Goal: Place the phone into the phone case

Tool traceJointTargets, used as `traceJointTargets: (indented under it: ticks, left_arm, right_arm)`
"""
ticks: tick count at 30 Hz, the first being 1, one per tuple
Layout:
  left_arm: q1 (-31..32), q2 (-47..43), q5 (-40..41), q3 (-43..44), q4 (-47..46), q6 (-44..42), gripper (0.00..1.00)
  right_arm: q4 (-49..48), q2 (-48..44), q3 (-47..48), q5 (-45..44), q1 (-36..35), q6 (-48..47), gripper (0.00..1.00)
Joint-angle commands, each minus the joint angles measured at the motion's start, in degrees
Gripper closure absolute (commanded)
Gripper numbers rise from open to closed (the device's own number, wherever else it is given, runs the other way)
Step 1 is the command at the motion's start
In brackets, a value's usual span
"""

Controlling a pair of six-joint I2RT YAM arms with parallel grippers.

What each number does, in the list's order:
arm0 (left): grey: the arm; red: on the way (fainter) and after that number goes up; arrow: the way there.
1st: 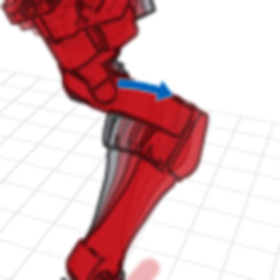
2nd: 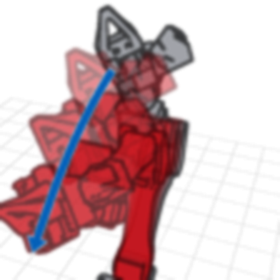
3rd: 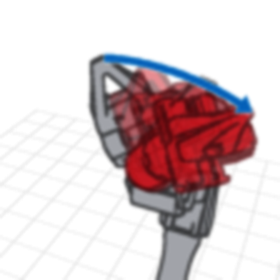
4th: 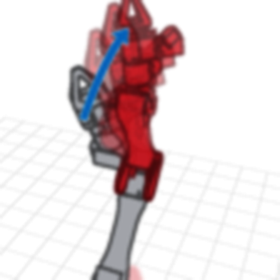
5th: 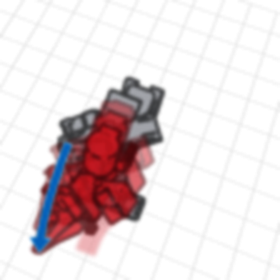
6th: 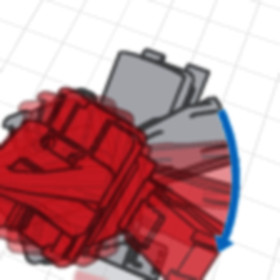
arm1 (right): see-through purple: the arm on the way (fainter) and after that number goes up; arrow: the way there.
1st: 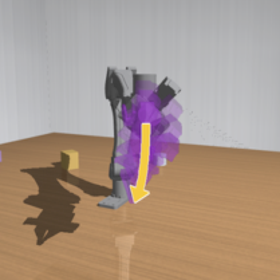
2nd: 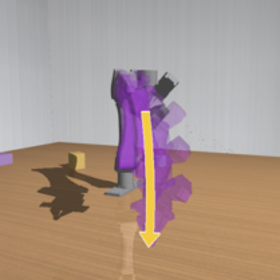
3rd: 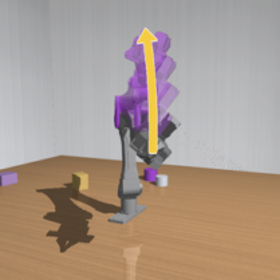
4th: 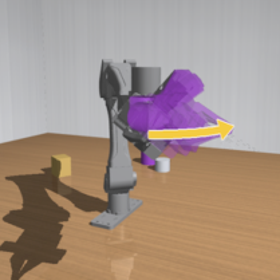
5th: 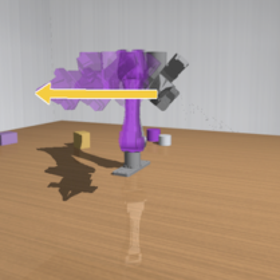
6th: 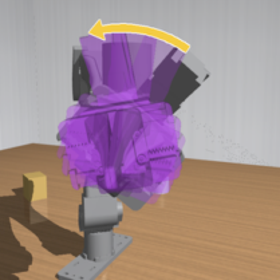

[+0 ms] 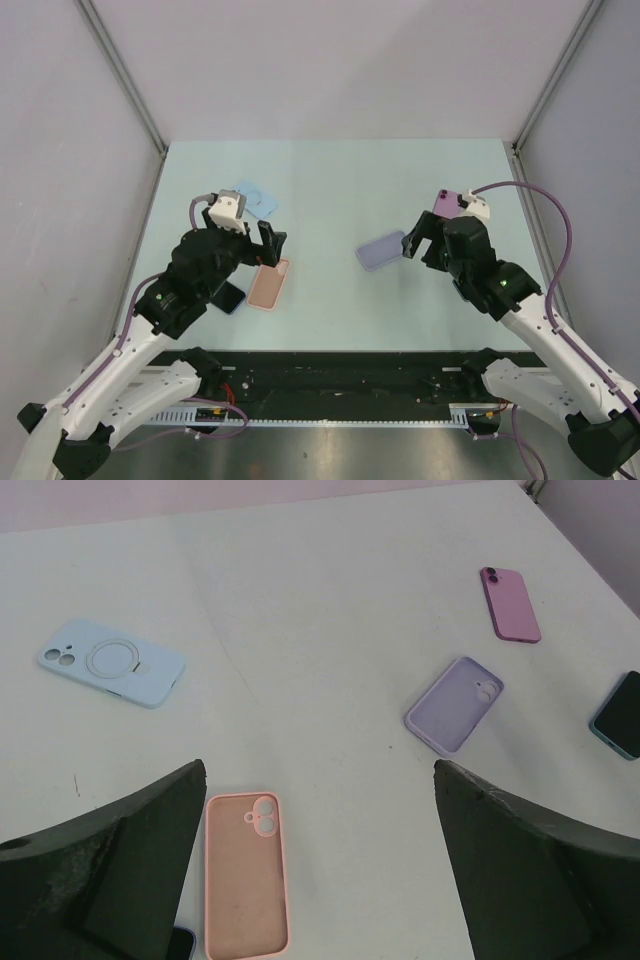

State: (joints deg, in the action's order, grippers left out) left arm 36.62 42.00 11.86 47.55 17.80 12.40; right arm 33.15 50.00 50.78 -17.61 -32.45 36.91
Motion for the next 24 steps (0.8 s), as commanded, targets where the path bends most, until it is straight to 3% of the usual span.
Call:
traceJointTargets:
  ticks: [1,7,13,18,24]
  left_arm:
    - [0.2,-0.43,0.79,-0.09,-1.02,-0.89,0.0]
    - [0.2,-0.16,0.97,0.26,-0.58,-1.07,0.0]
    - [0.12,1.94,9.4,1.66,3.36,-0.54,0.0]
    - [0.2,6.77,10.92,4.03,6.19,0.51,0.0]
    - [0.2,7.49,8.18,4.22,7.25,1.57,0.0]
  right_arm:
    - [1.22,-0.17,0.81,-1.73,0.28,0.54,0.0]
    - [0.78,1.15,0.81,-7.42,0.8,-4.01,0.0]
    - [-4.74,4.83,2.21,-9.73,7.03,-14.22,0.0]
    - [-8.53,21.34,9.23,-8.4,18.37,-14.41,0.03]
    - [-12.22,38.4,15.39,-11.75,21.11,-14.66,0.06]
